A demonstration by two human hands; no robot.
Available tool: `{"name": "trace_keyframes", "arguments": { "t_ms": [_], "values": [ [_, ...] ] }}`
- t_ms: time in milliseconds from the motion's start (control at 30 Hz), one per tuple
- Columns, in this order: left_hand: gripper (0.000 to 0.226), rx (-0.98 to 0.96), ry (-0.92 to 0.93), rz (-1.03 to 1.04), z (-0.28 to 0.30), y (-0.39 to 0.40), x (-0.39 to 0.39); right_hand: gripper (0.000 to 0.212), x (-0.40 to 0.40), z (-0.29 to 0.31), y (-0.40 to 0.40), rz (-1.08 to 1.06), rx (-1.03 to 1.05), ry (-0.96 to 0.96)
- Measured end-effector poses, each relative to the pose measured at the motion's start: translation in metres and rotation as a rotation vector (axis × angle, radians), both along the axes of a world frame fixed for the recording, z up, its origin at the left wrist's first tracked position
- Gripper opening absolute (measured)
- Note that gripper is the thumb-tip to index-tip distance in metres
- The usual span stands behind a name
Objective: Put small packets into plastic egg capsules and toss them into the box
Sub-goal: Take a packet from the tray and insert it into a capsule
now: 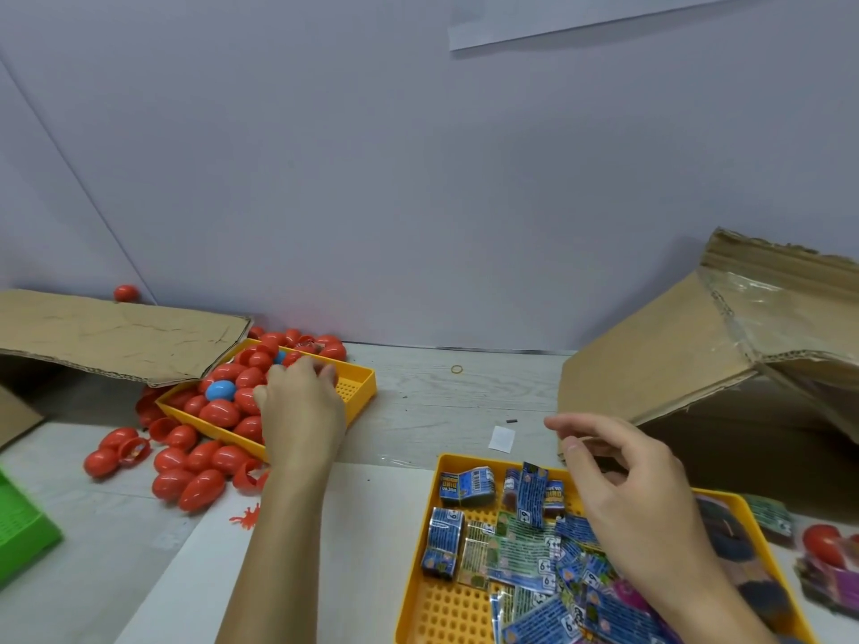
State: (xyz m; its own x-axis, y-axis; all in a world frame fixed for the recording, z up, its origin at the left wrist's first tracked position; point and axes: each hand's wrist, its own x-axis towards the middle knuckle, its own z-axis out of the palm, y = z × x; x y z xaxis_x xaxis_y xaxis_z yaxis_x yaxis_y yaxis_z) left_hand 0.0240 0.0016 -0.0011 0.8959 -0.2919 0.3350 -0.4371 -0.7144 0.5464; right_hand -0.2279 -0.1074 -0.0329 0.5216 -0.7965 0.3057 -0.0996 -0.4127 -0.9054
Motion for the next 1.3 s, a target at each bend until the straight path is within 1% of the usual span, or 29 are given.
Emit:
{"name": "trace_keyframes", "arguments": {
  "t_ms": [67, 100, 167, 233, 300, 367, 433, 533, 633, 733, 800, 900, 1000, 1067, 1133, 1200, 1300],
  "values": [
    [0.028, -0.215, 0.044, -0.138, 0.014, -0.006, -0.012, 0.026, 0.000, 0.000, 0.001, 0.002, 0.000, -0.013],
    [0.028, -0.305, 0.118, -0.222, 0.021, -0.010, -0.022, 0.026, 0.000, 0.001, 0.001, 0.005, 0.003, -0.017],
    [0.025, -0.442, 0.337, -0.395, 0.035, -0.018, -0.048, 0.026, 0.001, 0.002, 0.002, 0.014, 0.008, -0.019],
    [0.017, -0.511, 0.554, -0.512, 0.044, -0.030, -0.073, 0.026, 0.001, 0.002, 0.001, 0.012, 0.025, -0.027],
    [0.010, -0.512, 0.717, -0.579, 0.046, -0.041, -0.096, 0.025, 0.001, 0.002, 0.001, 0.006, 0.045, -0.042],
    [0.007, -0.517, 0.867, -0.620, 0.041, -0.047, -0.117, 0.024, 0.000, 0.003, 0.001, 0.007, 0.060, -0.060],
    [0.009, -0.590, 0.989, -0.655, 0.032, -0.045, -0.134, 0.023, -0.001, 0.004, 0.001, 0.003, 0.076, -0.088],
    [0.020, -0.732, 1.065, -0.592, 0.013, -0.034, -0.148, 0.024, -0.001, 0.005, 0.001, 0.009, 0.075, -0.108],
    [0.021, -0.863, 1.179, -0.560, 0.003, -0.027, -0.151, 0.024, 0.000, 0.006, 0.003, 0.044, 0.080, -0.117],
    [0.023, -0.938, 1.280, -0.577, 0.002, -0.028, -0.151, 0.022, 0.000, 0.007, 0.004, 0.078, 0.083, -0.124],
    [0.026, -0.971, 1.308, -0.590, 0.003, -0.029, -0.150, 0.022, 0.000, 0.008, 0.004, 0.090, 0.099, -0.138],
    [0.022, -0.988, 1.292, -0.615, 0.000, -0.029, -0.149, 0.023, 0.000, 0.008, 0.004, 0.114, 0.107, -0.160],
    [0.020, -0.978, 1.164, -0.653, -0.004, -0.027, -0.148, 0.026, 0.000, 0.009, 0.005, 0.168, 0.103, -0.191],
    [0.024, -0.899, 1.005, -0.677, -0.006, -0.026, -0.147, 0.029, 0.000, 0.009, 0.007, 0.220, 0.103, -0.212],
    [0.027, -0.853, 0.903, -0.683, -0.006, -0.024, -0.146, 0.037, 0.000, 0.010, 0.008, 0.267, 0.099, -0.212],
    [0.030, -0.851, 0.884, -0.689, -0.006, -0.023, -0.146, 0.043, 0.001, 0.011, 0.010, 0.299, 0.090, -0.201],
    [0.030, -0.840, 0.860, -0.712, -0.005, -0.023, -0.146, 0.040, 0.002, 0.011, 0.010, 0.253, 0.083, -0.225]
  ]
}}
